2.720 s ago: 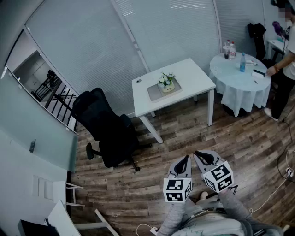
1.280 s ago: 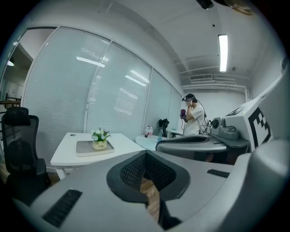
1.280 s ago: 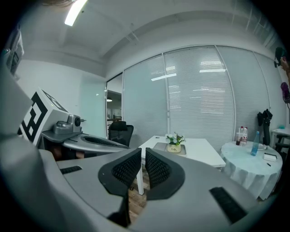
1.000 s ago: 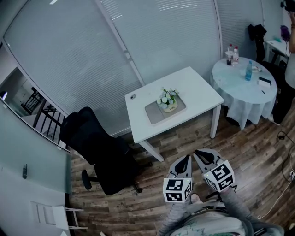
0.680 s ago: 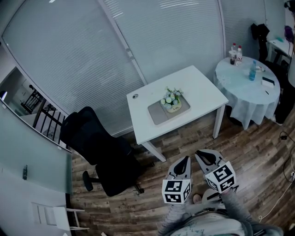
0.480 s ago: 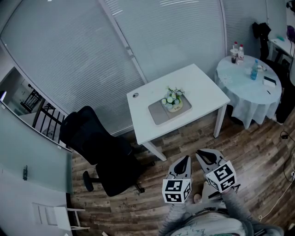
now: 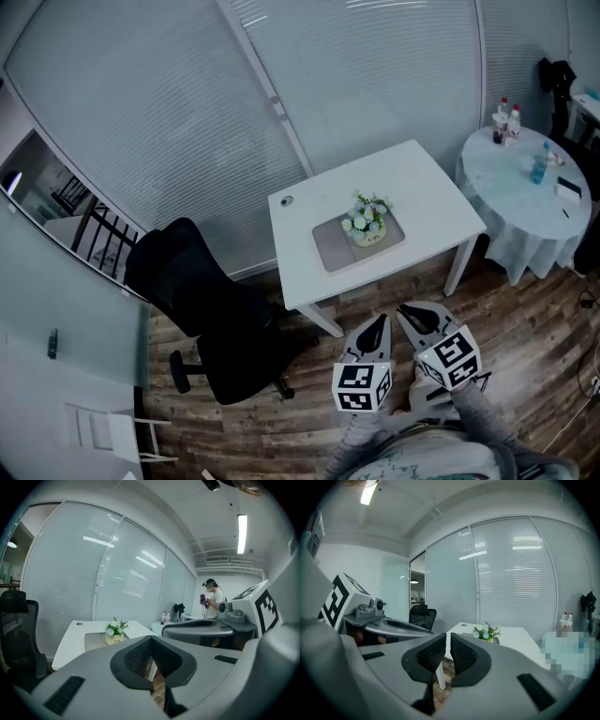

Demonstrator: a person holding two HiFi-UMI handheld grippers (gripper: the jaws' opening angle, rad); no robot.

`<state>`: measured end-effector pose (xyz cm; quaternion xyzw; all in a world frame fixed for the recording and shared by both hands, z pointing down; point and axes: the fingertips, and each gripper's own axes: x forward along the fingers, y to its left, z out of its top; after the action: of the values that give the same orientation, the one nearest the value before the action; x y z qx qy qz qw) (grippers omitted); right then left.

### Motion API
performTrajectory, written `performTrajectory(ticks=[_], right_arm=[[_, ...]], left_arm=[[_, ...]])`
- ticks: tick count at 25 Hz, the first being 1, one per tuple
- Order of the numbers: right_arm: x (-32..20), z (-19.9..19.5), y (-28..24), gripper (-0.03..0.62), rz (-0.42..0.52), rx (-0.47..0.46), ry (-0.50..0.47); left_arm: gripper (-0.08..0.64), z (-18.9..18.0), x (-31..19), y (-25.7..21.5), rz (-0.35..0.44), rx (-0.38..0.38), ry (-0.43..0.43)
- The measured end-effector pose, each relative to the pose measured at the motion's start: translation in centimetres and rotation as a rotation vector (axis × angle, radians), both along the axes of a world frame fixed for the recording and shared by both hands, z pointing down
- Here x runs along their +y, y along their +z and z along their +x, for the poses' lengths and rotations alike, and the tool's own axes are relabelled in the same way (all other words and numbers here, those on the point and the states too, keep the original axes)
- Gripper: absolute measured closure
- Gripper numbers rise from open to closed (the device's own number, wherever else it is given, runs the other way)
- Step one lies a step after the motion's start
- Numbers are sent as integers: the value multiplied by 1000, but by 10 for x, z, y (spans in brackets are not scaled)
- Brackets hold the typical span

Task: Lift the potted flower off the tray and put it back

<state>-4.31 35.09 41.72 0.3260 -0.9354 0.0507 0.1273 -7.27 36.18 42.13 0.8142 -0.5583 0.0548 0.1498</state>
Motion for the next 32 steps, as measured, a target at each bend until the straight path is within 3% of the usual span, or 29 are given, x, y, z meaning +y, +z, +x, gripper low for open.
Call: performTrajectory(ticks=[18, 32], right_arm=[[-111, 15, 3, 552, -22, 0, -112], [-137, 17, 7, 552, -17, 3, -190]], left_arm=[[549, 23, -113, -1, -19, -11, -85], [548, 26, -137, 3, -18, -7, -175]])
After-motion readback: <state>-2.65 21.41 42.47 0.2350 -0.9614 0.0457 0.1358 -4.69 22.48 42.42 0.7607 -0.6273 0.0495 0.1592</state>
